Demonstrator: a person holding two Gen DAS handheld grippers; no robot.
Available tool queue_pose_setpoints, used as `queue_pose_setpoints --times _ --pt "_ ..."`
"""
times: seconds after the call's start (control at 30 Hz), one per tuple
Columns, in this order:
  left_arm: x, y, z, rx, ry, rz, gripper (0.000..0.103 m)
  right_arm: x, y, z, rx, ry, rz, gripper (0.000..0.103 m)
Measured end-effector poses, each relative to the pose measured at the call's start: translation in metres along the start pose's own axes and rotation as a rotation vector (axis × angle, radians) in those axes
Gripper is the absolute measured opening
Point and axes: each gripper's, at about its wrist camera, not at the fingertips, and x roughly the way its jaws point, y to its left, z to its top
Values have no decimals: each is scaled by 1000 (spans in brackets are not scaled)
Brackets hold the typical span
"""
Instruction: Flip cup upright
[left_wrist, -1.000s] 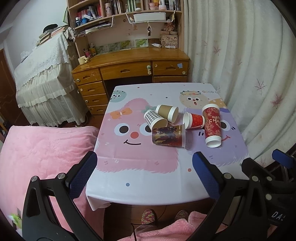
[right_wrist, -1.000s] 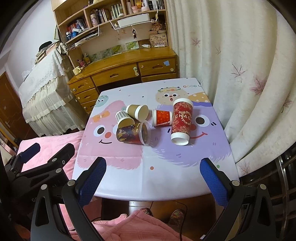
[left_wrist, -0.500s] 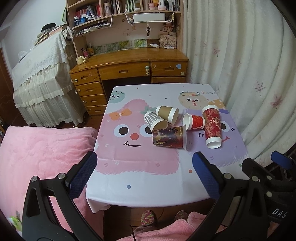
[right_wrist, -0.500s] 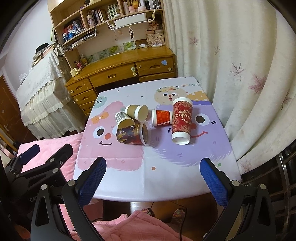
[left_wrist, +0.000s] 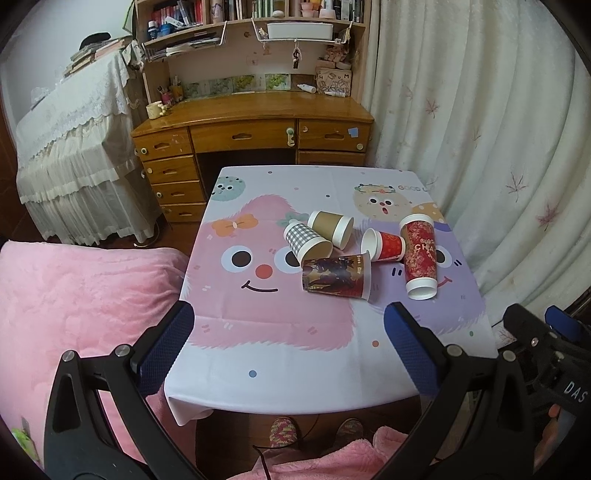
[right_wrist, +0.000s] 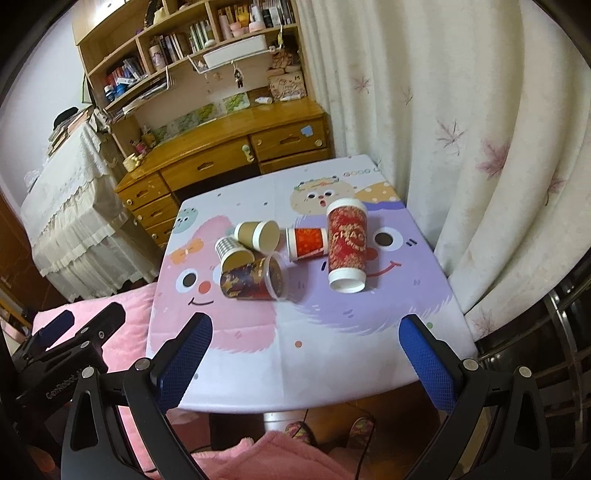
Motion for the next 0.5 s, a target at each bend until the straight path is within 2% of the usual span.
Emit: queue_pose_setpoints --times 0.07,0.1,0.2,0.4,0.5 --pt "4 0 2 7 6 -13 102 -4 5 0 -6 -26 -21 103" --pt "4 20 -1 6 7 -23 102 -4 8 1 -6 -33 -26 103" --pt "8 32 -1 36 37 -58 102 -6 20 -4 -5 -70 -39 103" --pt "28 52 2 108 111 -168 102 0 41 -21 49 -87 -40 102" --pt "33 67 -1 147 124 -189 102 4 55 -31 29 -75 -57 102"
